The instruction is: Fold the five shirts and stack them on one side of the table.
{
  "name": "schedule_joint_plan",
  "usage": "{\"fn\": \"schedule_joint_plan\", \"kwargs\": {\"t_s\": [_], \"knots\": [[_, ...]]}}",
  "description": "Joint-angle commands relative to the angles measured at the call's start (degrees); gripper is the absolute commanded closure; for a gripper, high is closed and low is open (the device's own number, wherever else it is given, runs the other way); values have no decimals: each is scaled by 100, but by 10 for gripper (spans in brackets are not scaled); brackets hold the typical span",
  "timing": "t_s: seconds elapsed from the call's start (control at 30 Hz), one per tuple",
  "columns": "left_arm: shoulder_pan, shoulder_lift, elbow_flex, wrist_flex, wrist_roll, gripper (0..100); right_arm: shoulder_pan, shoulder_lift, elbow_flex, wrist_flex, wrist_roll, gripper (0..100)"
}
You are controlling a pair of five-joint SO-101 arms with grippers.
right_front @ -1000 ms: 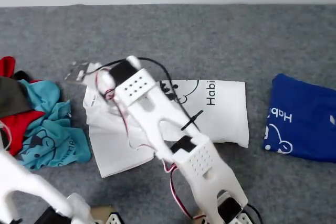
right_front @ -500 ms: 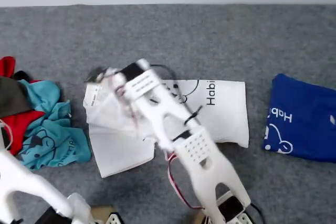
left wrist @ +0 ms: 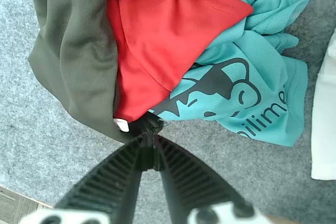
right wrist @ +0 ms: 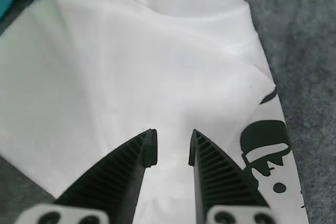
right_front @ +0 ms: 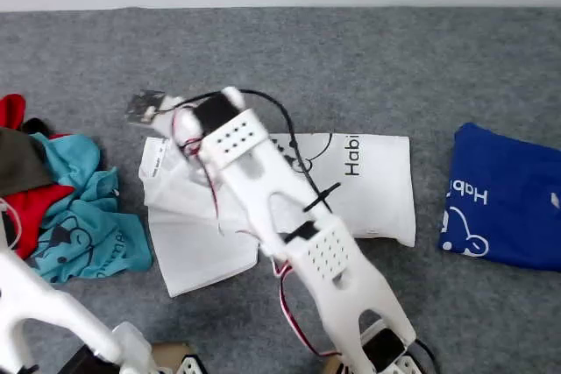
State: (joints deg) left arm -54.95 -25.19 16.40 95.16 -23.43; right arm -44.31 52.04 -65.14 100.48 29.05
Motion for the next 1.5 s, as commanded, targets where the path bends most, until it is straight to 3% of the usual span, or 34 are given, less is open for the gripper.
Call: {"fn": "schedule_joint_plan", "kwargs": {"t_s": [0.0,0.07,0.2,0.6,0.83,1.17,1.47], "knots": [[18,-185,-57,-132,35,995,-444,-1068,958,259,-193,887],[9,-185,-57,-132,35,995,-673,-1552,1829,251,-211,862],[9,-185,-57,-132,35,995,-1024,-2325,3244,224,-220,719],[26,-185,-57,-114,35,995,-2035,-2448,4677,-769,-229,731],[18,-185,-31,-88,35,995,-1991,-2026,4932,-1376,-185,733],[9,-193,-31,-79,44,995,-1965,-1033,4396,-1341,-176,945],[9,-193,-31,-79,53,995,-1235,-1042,3385,-884,-176,988]]}}
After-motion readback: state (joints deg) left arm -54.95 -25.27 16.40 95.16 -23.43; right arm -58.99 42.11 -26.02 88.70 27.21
